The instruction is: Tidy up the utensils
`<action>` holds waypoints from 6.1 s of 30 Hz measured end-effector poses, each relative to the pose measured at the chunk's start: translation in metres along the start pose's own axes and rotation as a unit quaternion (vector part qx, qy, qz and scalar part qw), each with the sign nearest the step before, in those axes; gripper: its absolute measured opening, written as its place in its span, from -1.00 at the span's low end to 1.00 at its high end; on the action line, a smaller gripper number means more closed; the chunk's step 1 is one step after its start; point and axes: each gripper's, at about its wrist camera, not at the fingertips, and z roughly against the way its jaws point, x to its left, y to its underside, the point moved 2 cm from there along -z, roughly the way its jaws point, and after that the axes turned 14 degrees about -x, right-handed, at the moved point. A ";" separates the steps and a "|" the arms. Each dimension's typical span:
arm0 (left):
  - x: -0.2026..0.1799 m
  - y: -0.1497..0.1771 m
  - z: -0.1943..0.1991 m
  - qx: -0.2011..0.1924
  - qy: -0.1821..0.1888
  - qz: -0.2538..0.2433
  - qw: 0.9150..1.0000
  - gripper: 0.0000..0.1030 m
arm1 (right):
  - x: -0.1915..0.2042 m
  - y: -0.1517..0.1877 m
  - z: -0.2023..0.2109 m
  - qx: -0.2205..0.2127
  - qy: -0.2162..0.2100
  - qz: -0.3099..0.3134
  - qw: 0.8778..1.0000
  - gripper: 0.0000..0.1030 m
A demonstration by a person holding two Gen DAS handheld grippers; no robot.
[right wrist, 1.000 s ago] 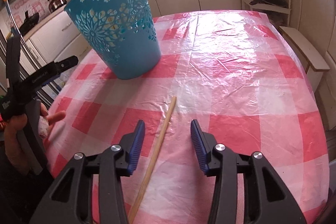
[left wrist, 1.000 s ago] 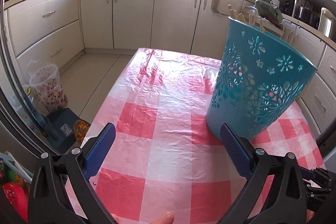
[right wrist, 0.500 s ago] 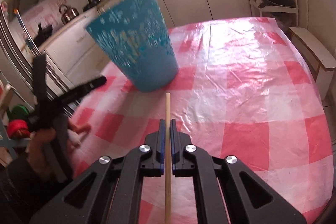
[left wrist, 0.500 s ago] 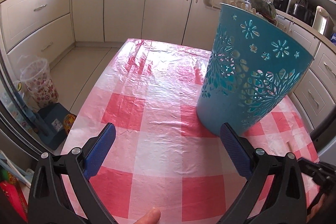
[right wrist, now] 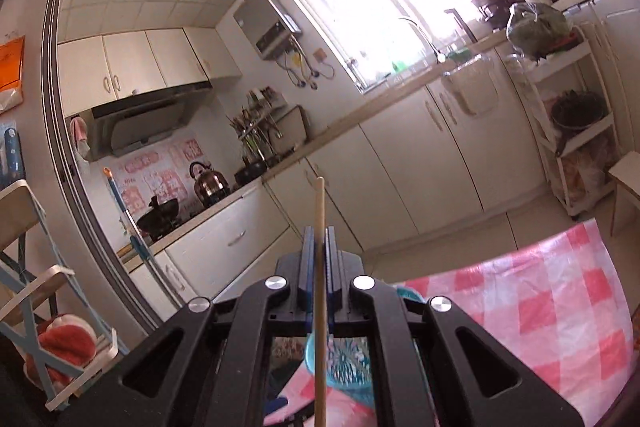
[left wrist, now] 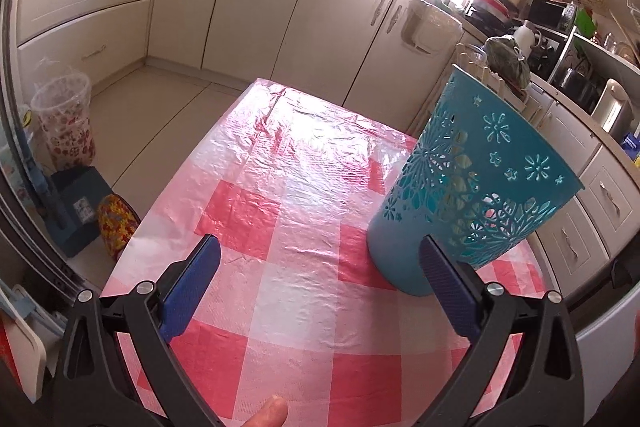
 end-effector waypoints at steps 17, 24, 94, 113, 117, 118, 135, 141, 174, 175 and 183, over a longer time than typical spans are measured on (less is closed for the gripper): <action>-0.018 -0.002 0.002 0.018 -0.033 -0.062 0.997 0.85 | -0.014 0.046 -0.066 -0.006 0.061 0.089 0.994 -0.89; -0.016 -0.001 0.001 0.026 -0.036 -0.052 0.998 0.85 | -0.020 0.064 -0.059 -0.004 0.077 0.102 0.992 -0.89; -0.098 -0.050 0.504 -0.076 -0.070 -0.139 0.985 0.85 | 0.244 -0.013 0.358 0.098 0.153 0.195 0.964 0.86; -0.109 -0.039 0.528 -0.101 -0.067 -0.163 0.979 0.85 | 0.256 -0.018 0.380 0.073 0.121 0.198 0.970 0.86; -0.108 -0.041 0.531 -0.105 -0.069 -0.162 0.979 0.85 | 0.255 -0.016 0.379 0.076 0.120 0.200 0.970 0.86; -0.108 -0.041 0.531 -0.106 -0.069 -0.160 0.979 0.85 | 0.255 -0.016 0.379 0.077 0.120 0.200 0.969 0.86; -0.110 -0.040 0.531 -0.104 -0.065 -0.162 0.979 0.85 | 0.257 -0.014 0.381 0.085 0.117 0.202 0.969 0.86; -0.111 -0.039 0.532 -0.105 -0.065 -0.163 0.979 0.85 | 0.256 -0.016 0.381 0.086 0.117 0.202 0.969 0.86; -0.111 -0.033 0.529 -0.099 -0.064 -0.163 0.979 0.85 | 0.256 -0.012 0.380 0.092 0.116 0.200 0.968 0.86; -0.111 -0.033 0.529 -0.099 -0.065 -0.163 0.979 0.85 | 0.257 -0.012 0.380 0.092 0.116 0.200 0.968 0.86; -0.109 -0.032 0.528 -0.098 -0.064 -0.162 0.980 0.85 | 0.255 -0.010 0.379 0.095 0.117 0.199 0.968 0.86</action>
